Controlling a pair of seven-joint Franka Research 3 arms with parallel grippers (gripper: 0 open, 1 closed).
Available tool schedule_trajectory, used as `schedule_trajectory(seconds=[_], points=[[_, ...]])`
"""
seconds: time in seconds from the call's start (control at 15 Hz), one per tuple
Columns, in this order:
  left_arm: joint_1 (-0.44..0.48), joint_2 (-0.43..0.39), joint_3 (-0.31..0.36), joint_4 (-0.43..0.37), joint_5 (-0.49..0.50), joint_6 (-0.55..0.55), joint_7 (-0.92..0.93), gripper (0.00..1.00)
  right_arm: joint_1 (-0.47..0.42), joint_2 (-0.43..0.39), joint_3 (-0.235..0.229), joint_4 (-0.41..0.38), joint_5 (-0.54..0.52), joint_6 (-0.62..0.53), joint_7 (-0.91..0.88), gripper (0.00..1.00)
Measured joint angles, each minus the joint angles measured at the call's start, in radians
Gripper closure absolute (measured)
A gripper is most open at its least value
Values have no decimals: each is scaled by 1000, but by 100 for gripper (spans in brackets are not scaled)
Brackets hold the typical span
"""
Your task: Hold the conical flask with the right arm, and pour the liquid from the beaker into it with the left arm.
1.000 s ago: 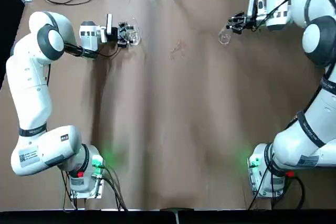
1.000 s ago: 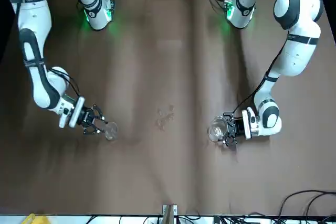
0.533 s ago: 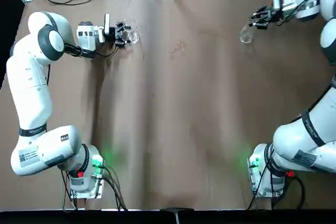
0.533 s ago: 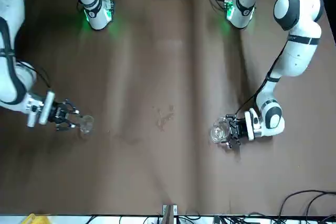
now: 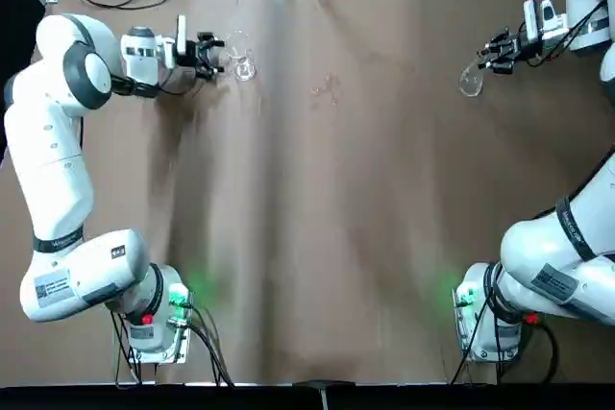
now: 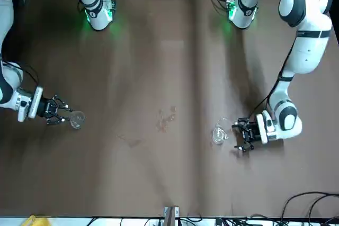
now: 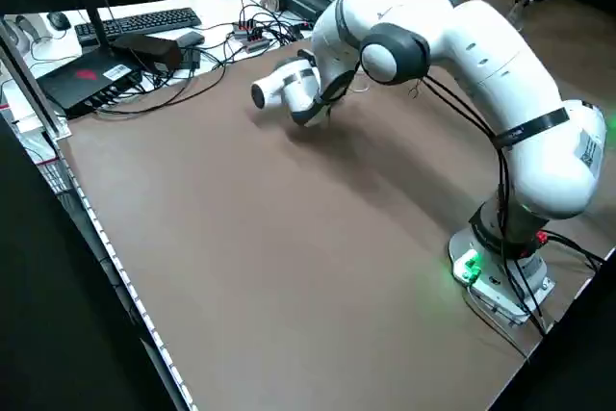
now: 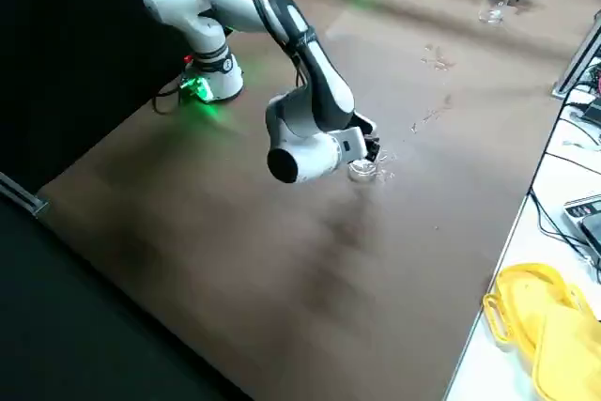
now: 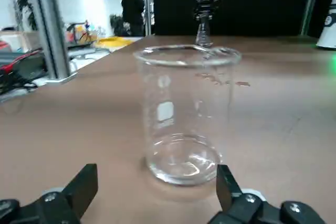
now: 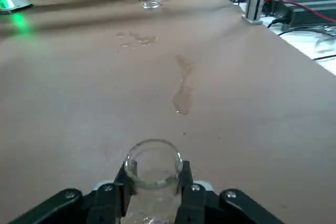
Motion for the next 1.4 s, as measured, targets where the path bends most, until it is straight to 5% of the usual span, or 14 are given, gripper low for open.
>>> schedule_trajectory(seconds=[0.2,0.53,1.0,1.4], points=[[-5,-88,55,5,72,0,-240,0,-5,15,1,9,0,-15,-17,61],[-39,-286,58,12,440,22,-829,0,-14,19,3,11,0,-22,-37,59],[-143,-465,57,10,809,34,-1469,0,-16,22,2,39,-1,-53,-45,0],[-236,-580,56,-9,1118,3,-1966,0,-75,22,1,95,-51,-69,-41,0]])
